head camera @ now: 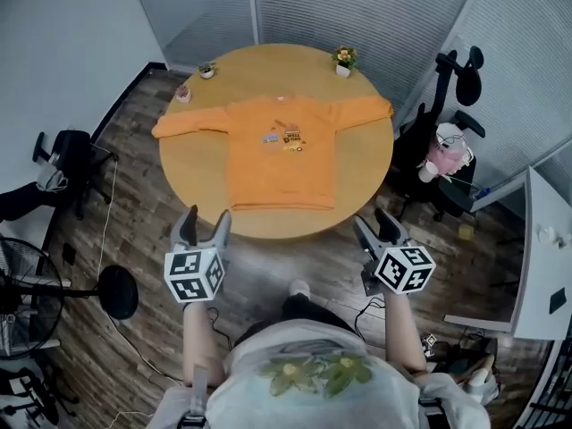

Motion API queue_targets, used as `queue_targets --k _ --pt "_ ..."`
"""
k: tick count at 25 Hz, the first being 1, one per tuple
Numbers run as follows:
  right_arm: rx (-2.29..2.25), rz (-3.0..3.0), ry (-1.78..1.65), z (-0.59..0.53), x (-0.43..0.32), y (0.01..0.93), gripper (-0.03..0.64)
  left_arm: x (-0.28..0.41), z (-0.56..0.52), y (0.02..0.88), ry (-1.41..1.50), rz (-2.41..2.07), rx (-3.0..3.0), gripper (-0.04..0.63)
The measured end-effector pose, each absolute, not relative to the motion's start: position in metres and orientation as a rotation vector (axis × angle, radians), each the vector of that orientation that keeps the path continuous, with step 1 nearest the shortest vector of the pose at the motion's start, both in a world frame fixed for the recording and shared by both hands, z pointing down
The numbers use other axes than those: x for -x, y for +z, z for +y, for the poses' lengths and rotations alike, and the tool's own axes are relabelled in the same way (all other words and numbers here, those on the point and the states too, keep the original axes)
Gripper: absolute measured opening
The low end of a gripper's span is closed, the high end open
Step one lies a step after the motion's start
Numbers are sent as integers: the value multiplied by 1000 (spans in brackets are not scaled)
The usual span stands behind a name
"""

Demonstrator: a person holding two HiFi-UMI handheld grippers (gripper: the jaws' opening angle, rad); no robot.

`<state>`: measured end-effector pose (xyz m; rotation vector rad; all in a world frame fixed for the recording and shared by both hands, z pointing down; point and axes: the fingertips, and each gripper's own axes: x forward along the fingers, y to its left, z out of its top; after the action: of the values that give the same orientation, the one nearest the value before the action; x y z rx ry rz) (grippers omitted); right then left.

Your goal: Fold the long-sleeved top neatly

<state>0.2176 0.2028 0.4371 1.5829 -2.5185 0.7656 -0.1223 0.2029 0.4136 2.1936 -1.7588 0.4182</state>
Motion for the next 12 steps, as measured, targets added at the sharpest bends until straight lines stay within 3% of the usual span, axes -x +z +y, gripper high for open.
queue_targets --k 12 --pt "-1537 -2498 831 140 -223 463 273 137 165 446 420 -1780 -2064 284"
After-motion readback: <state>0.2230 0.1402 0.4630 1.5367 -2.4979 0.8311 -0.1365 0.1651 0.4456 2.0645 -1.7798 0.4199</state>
